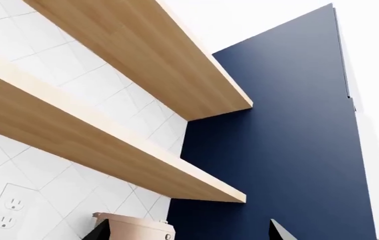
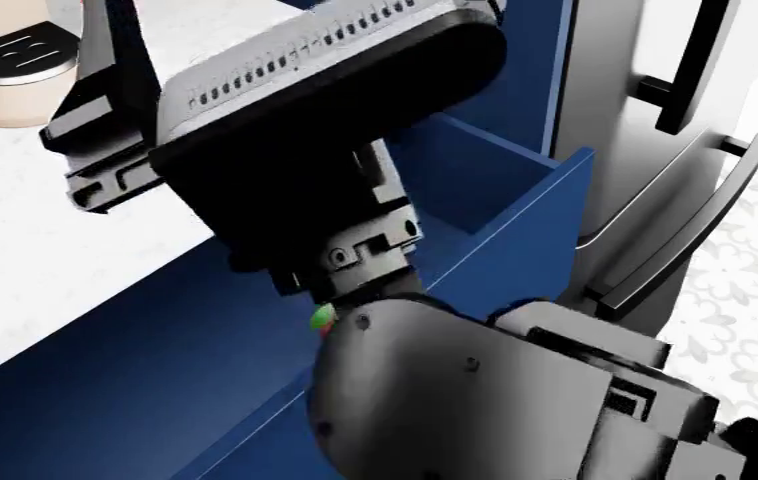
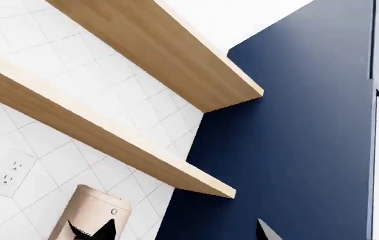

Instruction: Close the right drawer.

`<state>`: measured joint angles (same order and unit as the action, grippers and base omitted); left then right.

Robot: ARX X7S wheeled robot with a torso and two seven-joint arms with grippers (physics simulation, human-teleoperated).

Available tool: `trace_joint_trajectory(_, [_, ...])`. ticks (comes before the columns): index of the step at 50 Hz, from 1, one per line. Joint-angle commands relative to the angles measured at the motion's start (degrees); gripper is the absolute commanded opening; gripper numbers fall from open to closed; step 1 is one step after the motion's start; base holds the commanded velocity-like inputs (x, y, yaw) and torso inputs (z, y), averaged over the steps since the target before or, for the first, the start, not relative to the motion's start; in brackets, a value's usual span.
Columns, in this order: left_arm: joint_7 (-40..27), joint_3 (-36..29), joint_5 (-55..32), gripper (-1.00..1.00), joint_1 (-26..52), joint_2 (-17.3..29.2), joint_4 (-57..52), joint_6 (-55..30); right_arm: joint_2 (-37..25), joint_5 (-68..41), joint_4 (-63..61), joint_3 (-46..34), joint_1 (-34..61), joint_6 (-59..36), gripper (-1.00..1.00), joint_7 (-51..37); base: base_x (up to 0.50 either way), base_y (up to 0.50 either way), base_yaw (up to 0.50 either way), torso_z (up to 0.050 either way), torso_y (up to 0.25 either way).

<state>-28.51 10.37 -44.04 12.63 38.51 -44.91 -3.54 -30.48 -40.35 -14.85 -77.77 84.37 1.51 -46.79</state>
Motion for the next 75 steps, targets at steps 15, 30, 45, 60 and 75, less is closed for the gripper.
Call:
trace_joint_trajectory(15, [-2.6, 0.2, -6.8, 1.00, 0.0, 2.9, -7.4, -2.2, -1.2, -23.4, -35.3, 7.8, 42.2, -43.6, 1.00, -14.8, 0.00, 0.00, 0.00, 0.000, 0.000])
trace_joint_trajectory(30, [-1.2, -7.9, -3.1, 1.00, 6.5, 1.6, -7.2, -5.0, -1.9, -24.8, -34.5, 9.1, 44.8, -45.0, 1.00, -10.1, 0.00, 0.00, 0.00, 0.000, 0.000])
trace_joint_trajectory(45, [3.8, -38.4, 0.6, 1.00, 28.5, -4.1, -15.1, -14.9, -1.5, -23.8, -35.0, 8.2, 43.1, -46.7, 1.00, -10.0, 0.00, 0.00, 0.00, 0.000, 0.000])
trace_joint_trajectory(60, [-0.4, -92.6, 30.3, 1.00, 30.6, -6.2, 0.8, 3.2, -3.2, -27.3, -39.3, 6.4, 35.6, -49.1, 1.00, -20.4, 0.00, 0.00, 0.00, 0.000, 0.000])
trace_joint_trajectory(75, [0.8, -95.1, 36.5, 1.00, 24.0, -19.8, 54.6, 23.7, -6.1, -19.3, -41.1, 3.0, 27.8, -46.1, 1.00, -20.3, 0.00, 0.00, 0.00, 0.000, 0.000])
